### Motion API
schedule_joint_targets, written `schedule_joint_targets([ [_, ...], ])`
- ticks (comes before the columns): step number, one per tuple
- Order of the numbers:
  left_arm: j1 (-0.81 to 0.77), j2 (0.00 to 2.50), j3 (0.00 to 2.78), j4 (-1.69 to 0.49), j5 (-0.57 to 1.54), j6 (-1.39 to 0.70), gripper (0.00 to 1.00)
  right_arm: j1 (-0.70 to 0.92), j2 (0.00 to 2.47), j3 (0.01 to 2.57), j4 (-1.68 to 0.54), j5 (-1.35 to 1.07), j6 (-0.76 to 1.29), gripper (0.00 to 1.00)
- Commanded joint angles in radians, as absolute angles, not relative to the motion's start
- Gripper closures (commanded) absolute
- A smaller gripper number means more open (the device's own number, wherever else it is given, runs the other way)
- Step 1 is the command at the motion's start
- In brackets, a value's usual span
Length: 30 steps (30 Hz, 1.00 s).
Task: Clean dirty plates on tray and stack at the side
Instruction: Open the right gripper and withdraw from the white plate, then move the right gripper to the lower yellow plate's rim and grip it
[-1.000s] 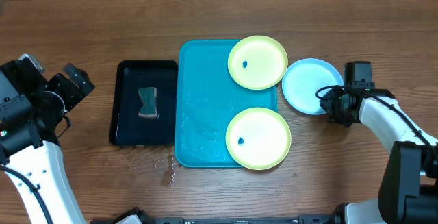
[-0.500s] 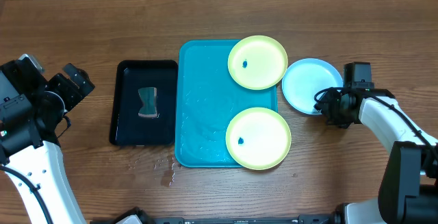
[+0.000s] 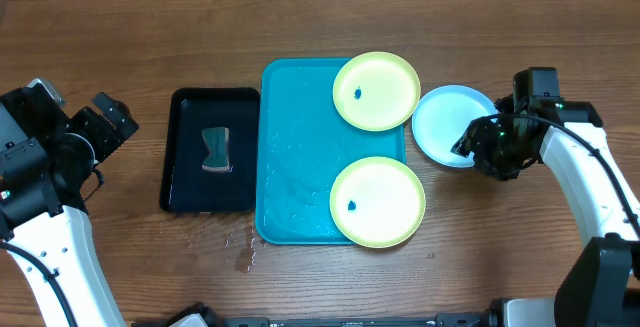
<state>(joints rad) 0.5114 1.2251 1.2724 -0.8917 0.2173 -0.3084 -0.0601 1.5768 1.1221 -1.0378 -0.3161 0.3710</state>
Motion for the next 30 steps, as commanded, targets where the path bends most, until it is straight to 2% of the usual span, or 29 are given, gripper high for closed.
schedule_joint_targets([
  [1,0.517,1.230,1.285,-0.890,0.229,-0.315,0.00,-0.031,1.565,1.122,-1.087,-0.364,0.331,0.44],
  [10,0.517,1.230,1.285,-0.890,0.229,-0.315,0.00,0.149,1.565,1.079,-1.139,-0.318,0.337,0.44],
  [20,0.517,1.230,1.285,-0.890,0.229,-0.315,0.00,0.285,1.565,1.012,-1.093,-0.191,0.396,0.46],
  [30,0.517,1.230,1.285,-0.890,0.229,-0.315,0.00,0.342,1.565,0.961,-1.004,-0.175,0.397,0.62],
])
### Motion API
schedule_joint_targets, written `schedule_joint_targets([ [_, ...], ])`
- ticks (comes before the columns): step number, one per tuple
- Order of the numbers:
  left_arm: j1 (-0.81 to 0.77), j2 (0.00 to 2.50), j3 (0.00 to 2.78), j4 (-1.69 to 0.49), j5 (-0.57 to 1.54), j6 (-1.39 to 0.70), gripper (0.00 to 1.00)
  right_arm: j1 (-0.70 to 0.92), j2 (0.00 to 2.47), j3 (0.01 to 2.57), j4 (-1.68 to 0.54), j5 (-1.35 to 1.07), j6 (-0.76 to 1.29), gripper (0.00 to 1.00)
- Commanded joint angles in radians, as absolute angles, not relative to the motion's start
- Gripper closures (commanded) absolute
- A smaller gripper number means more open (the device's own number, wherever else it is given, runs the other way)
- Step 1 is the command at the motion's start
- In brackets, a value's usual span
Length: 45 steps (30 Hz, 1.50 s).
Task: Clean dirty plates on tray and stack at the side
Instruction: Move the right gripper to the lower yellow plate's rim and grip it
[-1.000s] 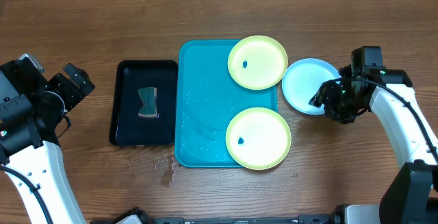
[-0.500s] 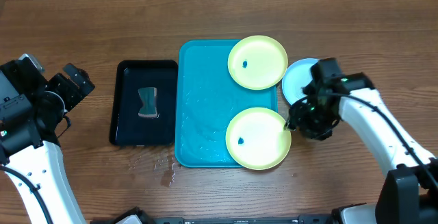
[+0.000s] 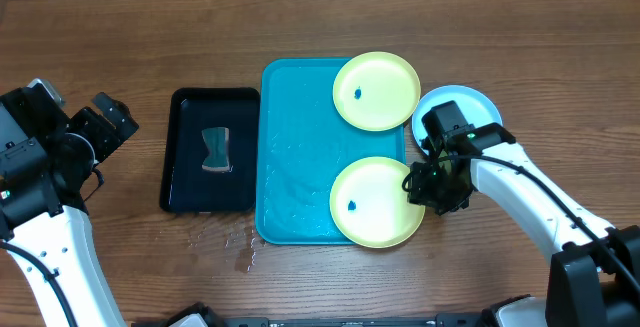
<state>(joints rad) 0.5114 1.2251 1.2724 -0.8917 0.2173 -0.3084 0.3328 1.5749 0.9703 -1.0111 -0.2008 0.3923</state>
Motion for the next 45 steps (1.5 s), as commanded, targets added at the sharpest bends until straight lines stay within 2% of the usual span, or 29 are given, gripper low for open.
schedule_joint_targets([
  [1,0.517,1.230,1.285,-0.890,0.229,-0.315,0.00,0.342,1.565,0.961,-1.003,-0.163,0.396,0.62],
  [5,0.517,1.230,1.285,-0.890,0.229,-0.315,0.00,0.342,1.565,0.961,-1.002,-0.134,0.397,0.64],
  [13,0.517,1.230,1.285,-0.890,0.229,-0.315,0.00,0.342,1.565,0.961,-0.971,-0.131,0.396,0.76],
  [32,0.517,1.230,1.285,-0.890,0.229,-0.315,0.00,0.342,1.565,0.952,-0.967,-0.112,0.396,0.78],
  [37,0.517,1.230,1.285,-0.890,0.229,-0.315,0.00,0.342,1.565,0.947,-0.962,-0.112,0.396,0.85],
  [45,0.517,1.230,1.285,-0.890,0.229,-0.315,0.00,0.342,1.565,0.936,-0.955,-0.112,0.397,0.88],
])
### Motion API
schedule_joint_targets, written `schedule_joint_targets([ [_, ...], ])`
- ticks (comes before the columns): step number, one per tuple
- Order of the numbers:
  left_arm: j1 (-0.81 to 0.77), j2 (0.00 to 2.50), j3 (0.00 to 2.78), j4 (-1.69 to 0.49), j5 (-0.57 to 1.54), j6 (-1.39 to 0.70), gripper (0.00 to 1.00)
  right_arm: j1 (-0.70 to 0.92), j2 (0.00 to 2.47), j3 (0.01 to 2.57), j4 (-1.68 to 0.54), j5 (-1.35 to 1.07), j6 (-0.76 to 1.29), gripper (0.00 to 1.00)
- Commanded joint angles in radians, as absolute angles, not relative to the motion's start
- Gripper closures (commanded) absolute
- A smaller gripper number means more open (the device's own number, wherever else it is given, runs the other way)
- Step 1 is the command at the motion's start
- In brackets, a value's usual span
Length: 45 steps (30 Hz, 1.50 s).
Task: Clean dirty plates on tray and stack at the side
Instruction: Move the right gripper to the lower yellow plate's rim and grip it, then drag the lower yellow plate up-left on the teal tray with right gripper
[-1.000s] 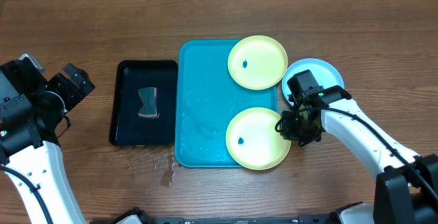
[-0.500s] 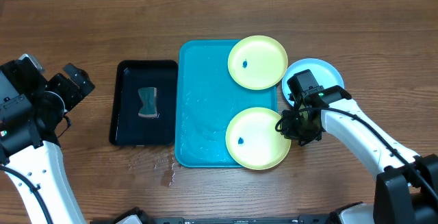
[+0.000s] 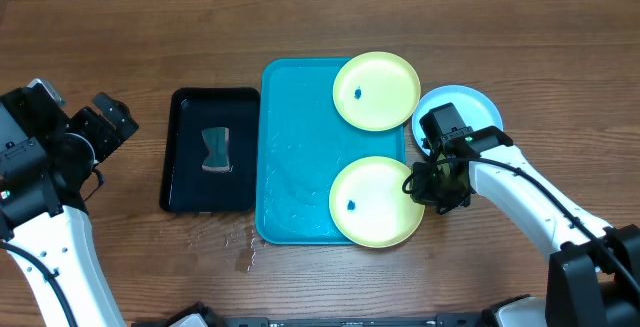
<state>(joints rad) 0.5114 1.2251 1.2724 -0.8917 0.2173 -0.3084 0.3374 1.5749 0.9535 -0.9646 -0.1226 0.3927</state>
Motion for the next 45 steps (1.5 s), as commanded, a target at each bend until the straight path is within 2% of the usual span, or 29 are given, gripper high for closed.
schedule_joint_targets([
  [1,0.517,1.230,1.285,-0.890,0.229,-0.315,0.00,0.342,1.565,0.930,-0.950,-0.112,0.396,0.88],
  [5,0.517,1.230,1.285,-0.890,0.229,-0.315,0.00,0.342,1.565,0.919,-0.928,-0.113,0.397,0.89],
  [8,0.517,1.230,1.285,-0.890,0.229,-0.315,0.00,0.342,1.565,0.919,-0.919,-0.114,0.397,0.96],
  [15,0.517,1.230,1.285,-0.890,0.229,-0.315,0.00,0.344,1.565,0.919,-0.798,-0.332,0.402,0.96],
  [20,0.517,1.230,1.285,-0.890,0.229,-0.315,0.00,0.361,1.565,0.919,-0.693,-0.352,0.540,0.96],
  [27,0.517,1.230,1.285,-0.890,0.229,-0.315,0.00,0.426,1.565,0.915,-0.602,-0.256,0.673,0.96],
  [35,0.517,1.230,1.285,-0.890,0.229,-0.315,0.00,0.522,1.565,0.915,-0.596,-0.070,0.776,0.96],
  [45,0.517,1.230,1.285,-0.890,0.229,-0.315,0.00,0.577,1.568,0.915,-0.599,0.026,0.846,0.96],
])
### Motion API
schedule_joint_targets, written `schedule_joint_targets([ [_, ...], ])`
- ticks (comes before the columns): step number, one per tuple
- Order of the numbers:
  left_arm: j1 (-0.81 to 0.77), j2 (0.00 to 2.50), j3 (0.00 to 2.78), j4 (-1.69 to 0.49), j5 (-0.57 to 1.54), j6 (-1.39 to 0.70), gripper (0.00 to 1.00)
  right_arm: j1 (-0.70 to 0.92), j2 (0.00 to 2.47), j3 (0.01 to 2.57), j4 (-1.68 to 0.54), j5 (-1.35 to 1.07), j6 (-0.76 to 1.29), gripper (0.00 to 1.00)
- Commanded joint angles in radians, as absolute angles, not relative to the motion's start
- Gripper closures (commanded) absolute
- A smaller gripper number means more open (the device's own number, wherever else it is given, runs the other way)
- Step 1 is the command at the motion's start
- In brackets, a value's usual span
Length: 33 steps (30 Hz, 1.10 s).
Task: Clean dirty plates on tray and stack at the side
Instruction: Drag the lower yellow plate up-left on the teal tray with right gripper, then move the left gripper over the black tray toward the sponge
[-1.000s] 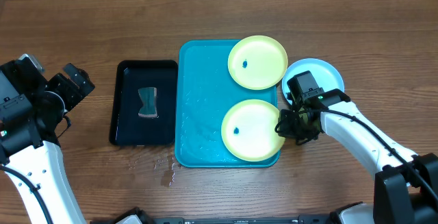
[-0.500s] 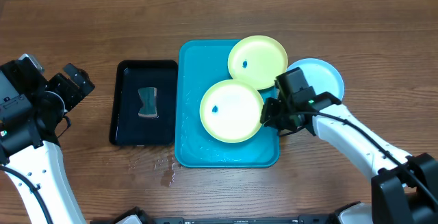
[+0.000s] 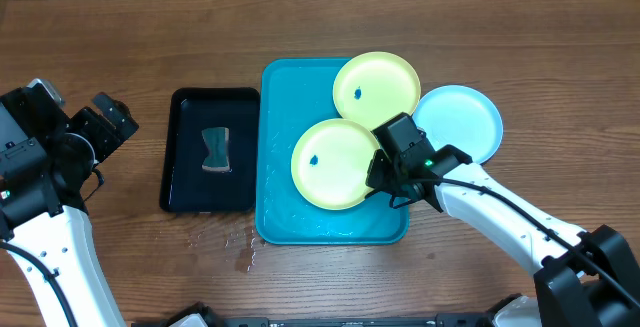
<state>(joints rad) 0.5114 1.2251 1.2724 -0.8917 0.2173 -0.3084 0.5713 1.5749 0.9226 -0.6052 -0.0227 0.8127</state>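
Observation:
A yellow-green plate (image 3: pixel 332 163) with a blue smear lies on the teal tray (image 3: pixel 285 107), near its middle. My right gripper (image 3: pixel 383 180) is shut on this plate's right rim. A second yellow-green plate (image 3: pixel 377 89) with a blue spot sits at the tray's far right corner, its near edge overlapped by the held plate. A light blue plate (image 3: pixel 462 122) rests on the table to the right of the tray. A grey sponge (image 3: pixel 216 151) lies in the black tray (image 3: pixel 182 182). My left gripper (image 3: pixel 112 117) hangs at the far left, jaws unclear.
Drops of water (image 3: pixel 243 252) wet the table by the teal tray's near left corner. A cardboard wall runs along the far edge of the table.
My right gripper moved left, and the near yellow-green plate it holds shifted from the tray's near right corner toward the tray's middle. The left arm did not move.
My right gripper was over the light blue plate beside the tray. It then stood at the near yellow-green plate's right rim and stayed there. Now that plate lies further left and further back, overlapping the other yellow-green plate.

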Motion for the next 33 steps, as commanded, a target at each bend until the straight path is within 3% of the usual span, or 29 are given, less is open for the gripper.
schedule_joint_targets([
  [1,0.517,1.230,1.285,-0.890,0.229,-0.315,0.00,0.577,1.570,0.915,-0.599,0.026,0.846,0.96],
  [12,0.517,1.230,1.285,-0.890,0.229,-0.315,0.00,0.577,1.585,0.890,-0.595,0.005,0.846,0.94],
  [17,0.517,1.230,1.285,-0.890,0.229,-0.315,0.00,0.577,1.584,0.889,-0.600,-0.013,0.846,0.69],
  [19,0.517,1.230,1.285,-0.890,0.229,-0.315,0.00,0.577,1.584,0.889,-0.598,-0.009,0.846,0.65],
  [33,0.517,1.230,1.285,-0.890,0.229,-0.315,0.00,0.577,1.585,0.889,-0.568,0.036,0.732,0.60],
])
